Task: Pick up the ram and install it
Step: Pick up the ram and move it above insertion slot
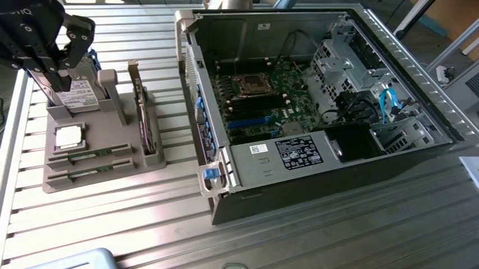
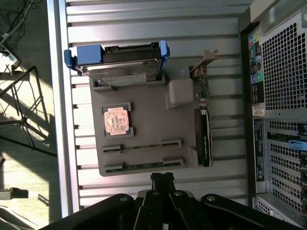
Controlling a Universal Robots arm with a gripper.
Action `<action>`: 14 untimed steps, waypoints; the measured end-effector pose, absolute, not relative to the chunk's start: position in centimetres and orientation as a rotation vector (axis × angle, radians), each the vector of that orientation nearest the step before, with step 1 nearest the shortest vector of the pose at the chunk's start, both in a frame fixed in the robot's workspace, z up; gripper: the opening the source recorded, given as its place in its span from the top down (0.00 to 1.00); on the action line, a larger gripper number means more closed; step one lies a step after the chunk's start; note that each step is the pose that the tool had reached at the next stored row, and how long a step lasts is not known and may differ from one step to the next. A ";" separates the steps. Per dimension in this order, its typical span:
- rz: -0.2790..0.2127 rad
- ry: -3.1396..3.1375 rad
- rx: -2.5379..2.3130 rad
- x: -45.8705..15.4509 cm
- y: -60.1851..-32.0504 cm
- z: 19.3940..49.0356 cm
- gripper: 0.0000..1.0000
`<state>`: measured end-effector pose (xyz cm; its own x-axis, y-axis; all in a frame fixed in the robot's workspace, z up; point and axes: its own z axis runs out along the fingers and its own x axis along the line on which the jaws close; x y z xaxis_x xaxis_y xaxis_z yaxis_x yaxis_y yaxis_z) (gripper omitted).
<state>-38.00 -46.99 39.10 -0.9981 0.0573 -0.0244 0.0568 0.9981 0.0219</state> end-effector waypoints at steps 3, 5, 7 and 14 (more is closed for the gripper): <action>0.034 3.116 0.063 -38.0 -47.0 39.1 0.89; 0.034 3.116 0.041 -38.0 -47.0 39.1 0.89; 0.034 3.117 0.016 -38.0 -47.0 39.1 0.89; 0.035 3.116 -0.081 -38.0 -47.0 39.1 0.89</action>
<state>-38.00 -47.02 39.10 -0.9984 -0.0519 -0.0245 -0.0524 0.9984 0.0220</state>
